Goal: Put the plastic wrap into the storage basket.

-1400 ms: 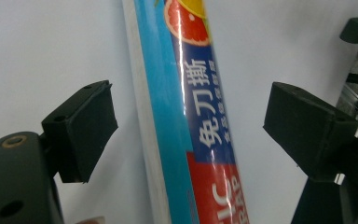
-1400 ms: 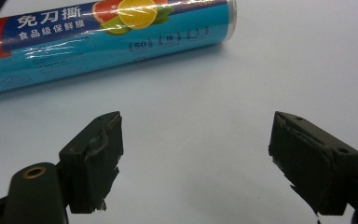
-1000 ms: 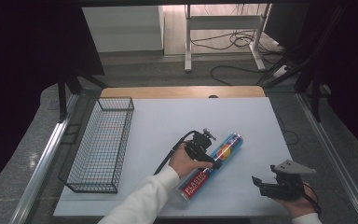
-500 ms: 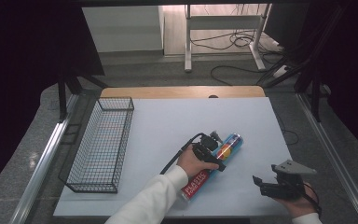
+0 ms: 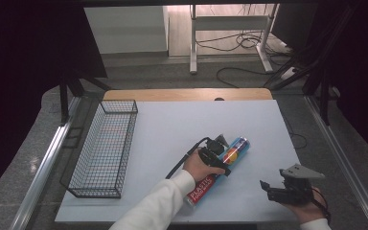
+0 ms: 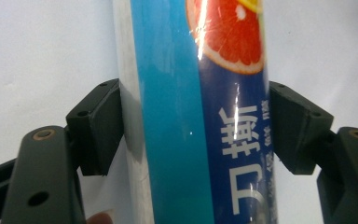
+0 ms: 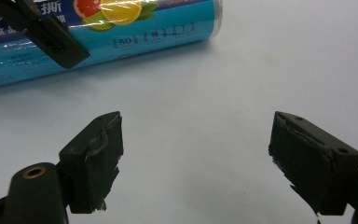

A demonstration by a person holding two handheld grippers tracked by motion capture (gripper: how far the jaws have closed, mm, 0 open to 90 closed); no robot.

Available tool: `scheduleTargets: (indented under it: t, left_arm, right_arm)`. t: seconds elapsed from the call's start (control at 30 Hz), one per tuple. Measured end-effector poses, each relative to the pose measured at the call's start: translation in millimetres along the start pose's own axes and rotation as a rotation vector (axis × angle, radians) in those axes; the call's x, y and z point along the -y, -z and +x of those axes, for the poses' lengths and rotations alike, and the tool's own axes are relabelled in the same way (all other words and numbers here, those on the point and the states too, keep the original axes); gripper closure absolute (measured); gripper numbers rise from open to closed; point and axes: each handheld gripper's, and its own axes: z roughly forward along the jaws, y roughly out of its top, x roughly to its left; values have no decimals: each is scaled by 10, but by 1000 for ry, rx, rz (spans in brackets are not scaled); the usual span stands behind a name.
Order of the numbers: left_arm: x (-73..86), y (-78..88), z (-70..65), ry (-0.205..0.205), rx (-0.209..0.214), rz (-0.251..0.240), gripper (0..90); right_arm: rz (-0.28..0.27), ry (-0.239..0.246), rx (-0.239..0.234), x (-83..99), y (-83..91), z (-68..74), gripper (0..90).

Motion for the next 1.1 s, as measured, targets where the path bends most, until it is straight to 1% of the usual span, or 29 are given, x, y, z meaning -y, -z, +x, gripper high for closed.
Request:
scheduleTargets:
  t: [0.07, 0.17, 0.2, 0.3, 0.4, 0.5, 0.53, 0.57, 0.67, 0.7, 0.73, 0.83, 0.93, 0.97, 1.03, 1.1]
  left_arm:
    - [0, -20, -10, 13, 0, 0, 260]
    - [-7, -19, -2, 1, 8, 15, 279]
    - [-7, -20, -5, 4, 8, 13, 294]
    - [-11, -16, -6, 8, 7, 17, 302]
    - [-14, -13, 0, 21, 11, 19, 306]
    - [-17, -10, 3, 23, 13, 21, 308]
    - [-18, -9, 6, 25, 18, 22, 308]
    - [-19, -13, 8, 40, 27, 14, 310]
    - [-26, -7, 34, 46, 41, 22, 311]
    - [-29, -3, 44, 42, 43, 29, 312]
    - [-30, -6, 42, 51, 48, 23, 312]
    - [-33, 4, 74, 47, 61, 33, 313]
    - [-27, 19, 113, 55, 76, 40, 314]
    - [-25, 27, 126, 55, 74, 43, 315]
    - [-19, 51, 152, 51, 80, 45, 315]
    - [-17, 86, 175, 62, 94, 36, 316]
  right_arm:
    - [1, -2, 3, 0, -2, -1, 181]
    - [2, -1, 5, -1, -1, 1, 182]
    - [2, -1, 6, -1, -1, 0, 182]
    - [3, -3, 10, 1, 0, -5, 182]
    - [3, -3, 13, 3, 1, -8, 182]
    - [4, -2, 13, 4, 1, -9, 182]
    - [3, -1, 13, 3, 1, -8, 182]
    - [2, 0, 13, 3, 1, -8, 182]
    - [1, 0, 17, 4, 2, -10, 182]
    - [-2, -2, 18, 4, 6, -13, 182]
    - [-2, -2, 18, 4, 6, -13, 182]
    - [-3, -4, 19, 4, 9, -17, 182]
    - [-5, -4, 20, 3, 11, -18, 182]
    - [-5, -4, 20, 3, 10, -19, 182]
    - [-5, -4, 20, 3, 8, -20, 182]
    - [-6, -5, 22, 3, 8, -23, 182]
